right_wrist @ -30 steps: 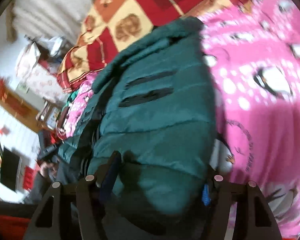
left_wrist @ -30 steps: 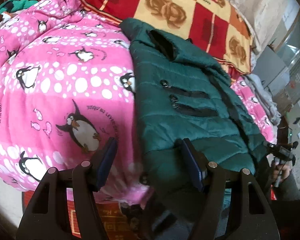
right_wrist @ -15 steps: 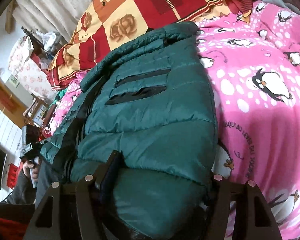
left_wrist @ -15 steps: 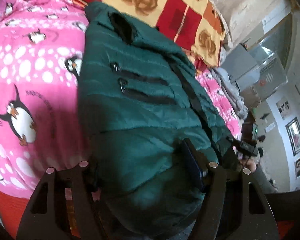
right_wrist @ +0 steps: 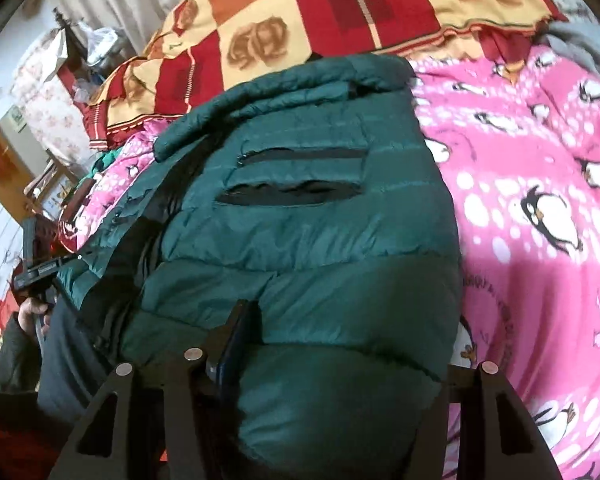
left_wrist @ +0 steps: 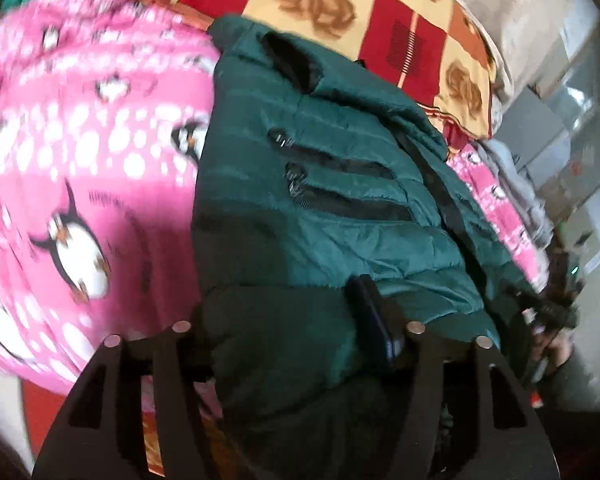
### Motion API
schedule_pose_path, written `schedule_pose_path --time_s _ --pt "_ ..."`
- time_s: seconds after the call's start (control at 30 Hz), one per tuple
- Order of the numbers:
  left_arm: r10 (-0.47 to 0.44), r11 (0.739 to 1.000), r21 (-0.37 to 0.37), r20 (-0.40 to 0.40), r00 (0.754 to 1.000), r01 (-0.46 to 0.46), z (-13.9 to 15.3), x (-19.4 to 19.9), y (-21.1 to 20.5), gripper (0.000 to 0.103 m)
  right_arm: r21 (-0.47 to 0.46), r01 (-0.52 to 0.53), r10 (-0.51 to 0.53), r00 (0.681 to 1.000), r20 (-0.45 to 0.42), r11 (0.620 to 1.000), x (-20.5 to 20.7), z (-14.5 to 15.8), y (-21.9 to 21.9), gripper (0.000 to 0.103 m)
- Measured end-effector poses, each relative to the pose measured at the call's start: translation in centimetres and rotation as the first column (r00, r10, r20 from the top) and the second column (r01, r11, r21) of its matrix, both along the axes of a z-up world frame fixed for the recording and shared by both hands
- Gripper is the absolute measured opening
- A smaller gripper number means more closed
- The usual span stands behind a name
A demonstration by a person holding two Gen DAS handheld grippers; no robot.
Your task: Fold large clothes
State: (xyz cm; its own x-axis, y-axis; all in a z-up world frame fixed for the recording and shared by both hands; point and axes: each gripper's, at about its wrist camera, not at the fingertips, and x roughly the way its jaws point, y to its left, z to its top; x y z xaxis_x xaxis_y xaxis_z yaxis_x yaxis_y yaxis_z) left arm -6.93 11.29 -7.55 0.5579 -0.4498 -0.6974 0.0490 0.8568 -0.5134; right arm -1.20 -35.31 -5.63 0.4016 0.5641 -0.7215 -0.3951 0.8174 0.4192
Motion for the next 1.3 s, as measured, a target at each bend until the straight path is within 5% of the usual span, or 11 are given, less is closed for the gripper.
schedule_pose_path --time_s 0.13,0.27,0.33,0.47,0.53,0.6,0.67,0.8,1.0,1.17,1.3 --pt "-0.001 0.997 -0.071 -0.022 1.000 -0.001 0.0 -0.9 0.8 0.060 0.005 0.004 -0.004 1.000 -0.002 1.000 0.1 -0.3 -0.2 0.053" --pt "0.031 0.999 0.029 0.080 0.996 -0.033 2.6 -1.8 0.4 0.018 -0.043 -0.003 0.010 0.988 0.153 0.999 -1.5 1.7 0.5 0.034" --pt "0.059 0.998 0.012 0.094 0.994 -0.060 3.3 -1.6 0.8 0.015 -0.031 0.016 -0.010 0.981 0.195 0.999 -2.1 2.4 0.2 0.031" --pt "0.073 0.995 0.052 0.130 0.989 -0.081 4.3 -1.6 0.2 0.014 0.027 0.047 -0.051 0.975 0.214 0.999 -2.1 3.3 -0.5 0.027" --pt "0.066 0.995 0.072 0.102 0.993 -0.074 3.9 -1.2 -0.1 0.016 0.060 0.039 -0.048 0.987 0.153 0.997 -1.1 2.8 -0.6 0.028" --pt "0.076 0.994 0.076 0.063 0.995 -0.080 3.2 -0.9 -0.2 0.021 0.090 0.066 -0.070 0.997 0.040 0.994 0.4 1.4 -1.2 0.035" --pt "0.093 0.994 0.062 0.015 0.996 -0.094 2.3 -0.7 0.1 0.037 0.122 0.108 -0.104 0.994 -0.042 0.987 1.1 0.7 -1.7 0.047" --pt "0.119 0.993 0.018 -0.016 0.993 -0.119 1.3 -0.4 0.6 0.050 0.177 0.180 -0.160 0.980 -0.120 0.968 2.4 0.0 -3.0 0.049" --pt "0.146 0.986 -0.070 -0.045 0.988 -0.149 1.1 0.5 1.6 0.050 0.275 0.197 -0.187 0.980 -0.061 0.941 3.1 1.0 -3.6 0.040" --pt "0.130 0.991 0.011 -0.036 0.991 -0.130 1.7 0.7 0.5 0.019 0.169 0.165 -0.161 0.986 -0.035 0.972 3.2 1.0 -2.0 0.029" --pt "0.134 0.990 0.044 0.006 0.991 -0.134 3.1 0.7 0.0 0.013 0.177 0.162 -0.167 0.986 0.013 0.971 2.6 1.6 -2.1 0.024"
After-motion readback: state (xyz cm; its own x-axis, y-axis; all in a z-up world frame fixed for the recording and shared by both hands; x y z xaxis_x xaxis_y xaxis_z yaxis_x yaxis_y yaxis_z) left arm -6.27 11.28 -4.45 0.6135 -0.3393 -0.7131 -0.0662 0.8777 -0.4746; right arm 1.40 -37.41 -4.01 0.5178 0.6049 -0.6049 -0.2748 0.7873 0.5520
